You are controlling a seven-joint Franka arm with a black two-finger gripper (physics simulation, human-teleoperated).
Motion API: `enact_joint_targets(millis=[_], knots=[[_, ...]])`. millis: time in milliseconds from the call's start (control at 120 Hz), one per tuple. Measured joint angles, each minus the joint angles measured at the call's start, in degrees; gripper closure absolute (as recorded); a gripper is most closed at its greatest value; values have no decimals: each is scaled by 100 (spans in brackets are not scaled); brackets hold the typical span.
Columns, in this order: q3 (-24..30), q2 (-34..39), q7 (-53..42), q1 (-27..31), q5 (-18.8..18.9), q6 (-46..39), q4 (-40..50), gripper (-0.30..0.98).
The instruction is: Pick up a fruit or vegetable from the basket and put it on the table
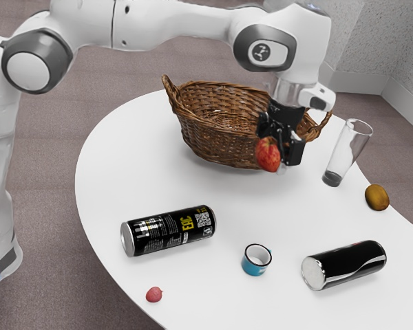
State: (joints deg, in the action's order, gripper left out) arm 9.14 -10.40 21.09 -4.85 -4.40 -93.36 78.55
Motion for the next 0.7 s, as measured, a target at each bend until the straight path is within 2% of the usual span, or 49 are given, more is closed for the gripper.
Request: enact_joint_targets(millis=[317, 550, 700], knots=[[5, -9, 160, 1, -41, -67, 4, 6], [-5, -18, 240, 3, -43, -55, -4, 1], [-32, -21, 257, 39, 24, 250, -64, 0]])
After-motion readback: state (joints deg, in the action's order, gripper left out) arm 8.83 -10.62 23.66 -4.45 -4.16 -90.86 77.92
